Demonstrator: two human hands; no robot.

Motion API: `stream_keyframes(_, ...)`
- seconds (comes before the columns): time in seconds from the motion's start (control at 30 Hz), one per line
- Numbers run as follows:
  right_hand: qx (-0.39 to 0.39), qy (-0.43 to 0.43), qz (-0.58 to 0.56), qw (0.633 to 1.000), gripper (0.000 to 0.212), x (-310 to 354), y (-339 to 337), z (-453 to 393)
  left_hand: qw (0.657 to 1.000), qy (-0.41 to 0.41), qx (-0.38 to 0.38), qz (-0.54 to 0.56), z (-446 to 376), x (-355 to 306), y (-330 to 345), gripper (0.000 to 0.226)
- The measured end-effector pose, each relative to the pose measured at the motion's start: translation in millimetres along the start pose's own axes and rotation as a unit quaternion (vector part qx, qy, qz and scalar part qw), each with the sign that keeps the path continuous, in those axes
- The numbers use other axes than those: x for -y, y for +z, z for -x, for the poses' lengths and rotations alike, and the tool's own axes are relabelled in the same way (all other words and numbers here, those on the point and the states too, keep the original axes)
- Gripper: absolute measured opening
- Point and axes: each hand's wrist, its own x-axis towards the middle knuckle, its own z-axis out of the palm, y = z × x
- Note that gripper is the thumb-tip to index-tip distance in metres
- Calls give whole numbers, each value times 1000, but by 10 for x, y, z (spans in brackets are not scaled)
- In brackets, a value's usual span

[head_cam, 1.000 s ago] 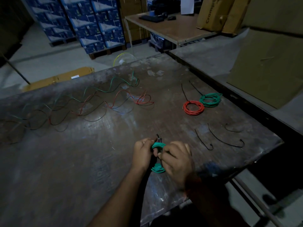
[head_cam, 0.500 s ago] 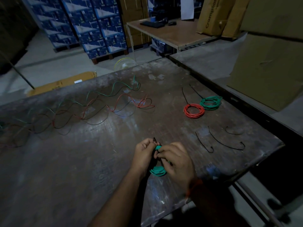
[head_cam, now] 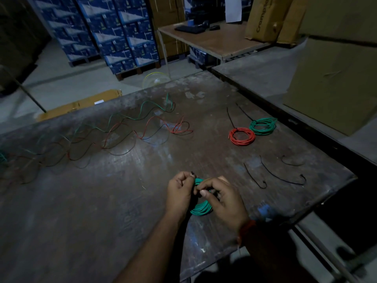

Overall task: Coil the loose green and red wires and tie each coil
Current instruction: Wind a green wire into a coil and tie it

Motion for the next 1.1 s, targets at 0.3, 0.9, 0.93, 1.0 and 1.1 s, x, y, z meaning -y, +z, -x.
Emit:
stream_keyframes(0.3,41,96,-123,987,11,-76,45,65,999,17,-1,-31,-25,33,10,18)
stream_keyframes(0.9,-87,34,203,975,20,86,8,-261,999,-17,19,-20,-23,58,24,20)
stream_keyframes(0.93,-75,29,212,974,22,95,4,-272,999,-20,18,-19,-24,59,27,19)
stream_keyframes(1.0,-54,20,239,969,27,97,-9,-294,999,-23,16,-21,-28,56,33,17)
stream_keyframes(1.1,-26,10,264,964,27,107,-45,-333,1000,-20,14,-19,-36,61,40,22)
